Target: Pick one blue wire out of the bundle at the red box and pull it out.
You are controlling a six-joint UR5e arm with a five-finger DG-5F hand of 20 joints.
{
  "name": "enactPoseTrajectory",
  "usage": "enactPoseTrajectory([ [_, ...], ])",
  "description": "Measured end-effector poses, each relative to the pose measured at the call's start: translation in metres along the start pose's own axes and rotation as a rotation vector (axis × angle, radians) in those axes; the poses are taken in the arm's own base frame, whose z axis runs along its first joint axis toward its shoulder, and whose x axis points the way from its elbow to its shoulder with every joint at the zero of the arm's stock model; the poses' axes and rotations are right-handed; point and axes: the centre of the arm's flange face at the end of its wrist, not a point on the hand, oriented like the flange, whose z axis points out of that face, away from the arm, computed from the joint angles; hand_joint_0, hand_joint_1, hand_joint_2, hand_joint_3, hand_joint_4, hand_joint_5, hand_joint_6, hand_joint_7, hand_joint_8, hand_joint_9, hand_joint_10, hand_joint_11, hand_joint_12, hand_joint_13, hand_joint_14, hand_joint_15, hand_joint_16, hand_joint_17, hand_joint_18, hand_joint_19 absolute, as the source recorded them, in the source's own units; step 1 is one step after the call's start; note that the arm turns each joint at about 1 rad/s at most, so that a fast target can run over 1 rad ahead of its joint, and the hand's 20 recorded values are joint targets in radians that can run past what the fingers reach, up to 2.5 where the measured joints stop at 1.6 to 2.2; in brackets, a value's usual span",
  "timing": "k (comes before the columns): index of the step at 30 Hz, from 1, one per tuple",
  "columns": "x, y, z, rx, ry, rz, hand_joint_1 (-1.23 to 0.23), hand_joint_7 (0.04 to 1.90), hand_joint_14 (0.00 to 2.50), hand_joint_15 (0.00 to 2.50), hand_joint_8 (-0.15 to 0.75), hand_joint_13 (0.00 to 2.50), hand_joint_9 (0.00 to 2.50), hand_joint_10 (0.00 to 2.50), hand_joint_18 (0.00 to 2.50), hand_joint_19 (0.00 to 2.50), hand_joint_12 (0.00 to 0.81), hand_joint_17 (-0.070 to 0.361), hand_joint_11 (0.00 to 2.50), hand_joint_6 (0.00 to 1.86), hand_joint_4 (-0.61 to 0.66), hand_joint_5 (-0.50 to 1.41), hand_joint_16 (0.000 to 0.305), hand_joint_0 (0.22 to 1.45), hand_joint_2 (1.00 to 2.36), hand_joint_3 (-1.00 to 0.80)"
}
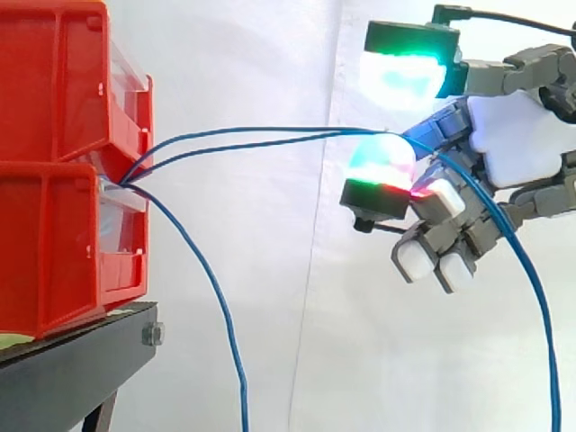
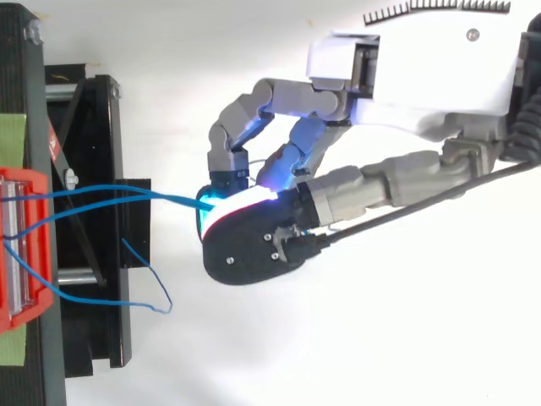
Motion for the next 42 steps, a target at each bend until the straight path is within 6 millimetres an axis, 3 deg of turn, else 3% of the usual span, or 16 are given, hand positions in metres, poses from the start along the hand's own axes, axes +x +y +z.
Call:
enactPoseTrajectory([
  [13,-0.008,0.009,-0.001,0.001,-0.012,-0.014,-0.75,0.90,0.01,0.42,0.380,0.81,1.00,0.01,0.78,0.55,0.440,0.123,0.74,0.89,0.25,-0.16,0.054,0.59,1.01,-0.22],
  [18,-0.009,0.010,-0.001,0.002,-0.013,-0.015,-0.83,0.88,0.01,0.42,0.350,0.78,0.94,0.02,0.74,0.56,0.414,0.114,0.75,0.90,0.25,-0.17,0.051,0.60,1.01,-0.37],
  [21,-0.010,0.010,-0.001,0.004,-0.014,-0.014,-0.63,0.93,0.01,0.41,0.356,0.80,1.02,0.01,0.75,0.58,0.422,0.118,0.67,0.86,0.27,-0.14,0.052,0.54,1.00,-0.50],
  [25,-0.012,0.010,-0.001,0.004,-0.017,-0.016,-0.41,1.02,0.01,0.42,0.336,0.81,1.06,0.01,0.72,0.60,0.406,0.112,0.62,0.78,0.25,-0.10,0.050,0.58,1.00,-0.47],
  [34,-0.014,0.012,-0.001,0.000,-0.019,-0.027,-0.56,1.05,0.01,0.43,0.359,0.84,1.06,0.01,0.75,0.59,0.414,0.113,0.65,0.66,0.28,-0.09,0.050,0.61,1.02,-0.18],
  [42,-0.015,0.014,-0.001,-0.004,-0.021,-0.030,-0.65,0.97,0.01,0.42,0.384,0.83,1.01,0.01,0.79,0.58,0.443,0.125,0.69,0.69,0.32,-0.11,0.055,0.61,1.02,-0.11],
])
